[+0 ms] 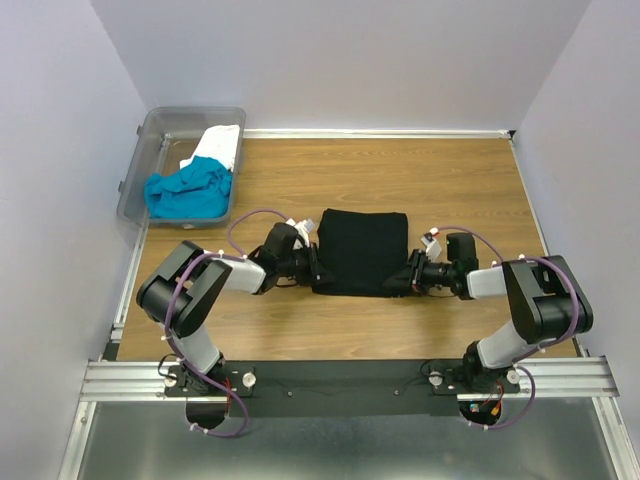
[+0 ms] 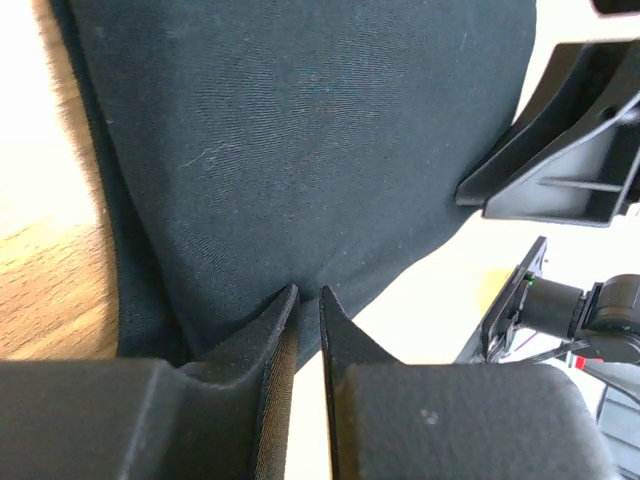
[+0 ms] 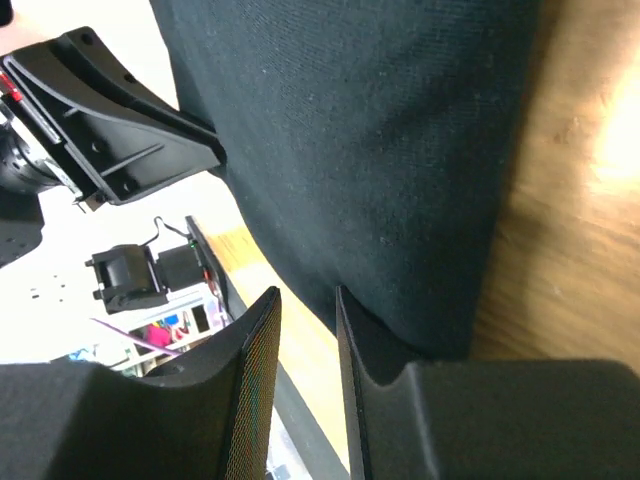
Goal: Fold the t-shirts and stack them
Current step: Fold the tshirt, then neatly place the folded tshirt to the corner
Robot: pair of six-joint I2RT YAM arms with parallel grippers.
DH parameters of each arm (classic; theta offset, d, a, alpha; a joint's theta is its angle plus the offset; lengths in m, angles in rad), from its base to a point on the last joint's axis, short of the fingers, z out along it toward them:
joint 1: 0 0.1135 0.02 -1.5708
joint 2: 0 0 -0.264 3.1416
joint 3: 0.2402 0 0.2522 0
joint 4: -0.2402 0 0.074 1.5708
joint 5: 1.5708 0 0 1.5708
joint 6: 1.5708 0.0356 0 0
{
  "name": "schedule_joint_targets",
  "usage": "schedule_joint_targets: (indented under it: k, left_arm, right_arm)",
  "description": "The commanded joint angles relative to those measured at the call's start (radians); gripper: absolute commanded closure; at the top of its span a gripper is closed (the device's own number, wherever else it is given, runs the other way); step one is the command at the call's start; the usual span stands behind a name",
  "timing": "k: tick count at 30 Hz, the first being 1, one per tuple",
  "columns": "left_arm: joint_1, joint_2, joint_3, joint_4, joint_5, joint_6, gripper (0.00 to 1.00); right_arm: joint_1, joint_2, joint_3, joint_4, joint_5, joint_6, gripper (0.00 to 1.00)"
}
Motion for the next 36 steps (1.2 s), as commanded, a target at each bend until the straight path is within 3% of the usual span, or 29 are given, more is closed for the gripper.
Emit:
schedule_joint_targets:
  k: [1,7,14,18,20,23,26,28,29,31,36]
  left_arm:
    - [0.000,0.026,-0.040,-0.029,-0.082,-0.009,0.78]
    - [0.042,0.086,0.081,-0.170,-0.156,0.072,0.79]
    - [0.117,0.210,0.290,-0.323,-0.174,0.204,0.79]
    - [0.134,0.281,0.452,-0.467,-0.210,0.287,0.73]
    - [0.138,0.320,0.564,-0.518,-0.242,0.331,0.68]
    - [0.143,0.369,0.714,-0.599,-0.271,0.382,0.54]
    - [0.144,0.396,0.818,-0.668,-0.327,0.422,0.44]
    - [0.149,0.384,0.888,-0.704,-0.360,0.451,0.25]
    - [0.151,0.347,0.910,-0.710,-0.390,0.457,0.23]
    - [0.152,0.292,0.908,-0.711,-0.438,0.465,0.07]
    - [0.151,0.031,0.798,-0.702,-0.549,0.463,0.05]
  right_arm:
    - [0.001,-0.070,0.013,-0.114,0.084,-0.046,0.64]
    - [0.007,-0.190,0.035,-0.347,0.184,-0.103,0.63]
    - [0.146,-0.181,-0.001,-0.330,0.348,-0.019,0.63]
    - [0.309,-0.135,0.007,-0.212,0.443,0.123,0.63]
    - [0.372,-0.095,0.050,-0.157,0.472,0.184,0.63]
    - [0.542,0.024,0.211,-0.158,0.501,0.207,0.62]
    - [0.581,0.049,0.327,-0.206,0.523,0.218,0.60]
    - [0.578,0.006,0.340,-0.229,0.597,0.227,0.52]
    - [0.570,-0.042,0.357,-0.291,0.625,0.203,0.48]
    - [0.526,-0.086,0.369,-0.404,0.668,0.166,0.40]
    - [0.310,-0.210,0.337,-0.496,0.655,0.081,0.27]
